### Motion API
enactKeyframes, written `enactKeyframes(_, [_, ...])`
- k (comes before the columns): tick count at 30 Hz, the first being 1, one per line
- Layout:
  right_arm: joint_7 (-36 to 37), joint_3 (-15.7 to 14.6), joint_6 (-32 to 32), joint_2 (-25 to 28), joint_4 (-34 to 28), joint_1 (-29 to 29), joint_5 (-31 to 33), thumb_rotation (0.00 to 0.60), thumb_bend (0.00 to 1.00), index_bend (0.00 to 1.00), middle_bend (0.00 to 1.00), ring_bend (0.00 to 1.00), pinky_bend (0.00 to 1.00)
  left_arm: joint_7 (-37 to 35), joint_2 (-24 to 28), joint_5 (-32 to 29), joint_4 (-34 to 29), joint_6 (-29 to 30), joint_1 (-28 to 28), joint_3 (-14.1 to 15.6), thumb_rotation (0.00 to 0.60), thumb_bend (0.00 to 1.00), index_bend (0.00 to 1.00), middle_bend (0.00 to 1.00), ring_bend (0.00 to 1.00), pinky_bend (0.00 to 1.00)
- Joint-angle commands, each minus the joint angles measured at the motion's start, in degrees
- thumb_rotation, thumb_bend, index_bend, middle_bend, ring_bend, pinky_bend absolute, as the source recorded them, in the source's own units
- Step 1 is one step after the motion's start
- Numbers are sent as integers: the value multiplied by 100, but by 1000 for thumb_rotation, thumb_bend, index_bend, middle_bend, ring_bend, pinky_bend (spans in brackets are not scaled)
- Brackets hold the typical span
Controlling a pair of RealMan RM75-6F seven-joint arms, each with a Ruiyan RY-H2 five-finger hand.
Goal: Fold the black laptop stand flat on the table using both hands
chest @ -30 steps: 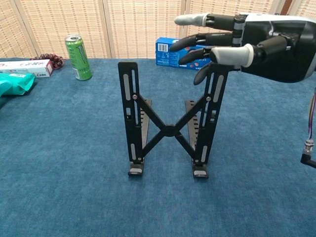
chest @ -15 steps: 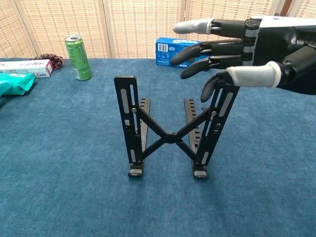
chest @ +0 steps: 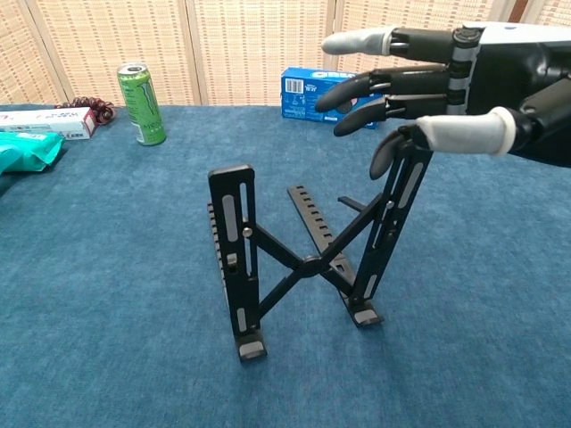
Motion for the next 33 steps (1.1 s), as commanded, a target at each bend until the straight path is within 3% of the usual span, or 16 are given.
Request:
enactKeyframes(1, [42, 24, 11, -68, 78, 6, 58, 600, 216, 73, 241, 215, 374, 4, 3, -1, -3, 1, 3, 2, 600, 151, 88, 145, 105, 23])
enactKeyframes(13, [339, 103, 31, -315, 515, 20, 291, 600, 213, 61, 218, 193, 361, 73, 14, -11, -55, -20, -9, -5, 600, 151, 88, 145, 105, 23])
enactKeyframes(33, [722, -61, -686, -1096, 1426, 356, 380, 600, 212, 61, 216, 190, 360, 152, 26, -58, -108, -44, -11, -8, 600, 151, 88, 145, 105, 23])
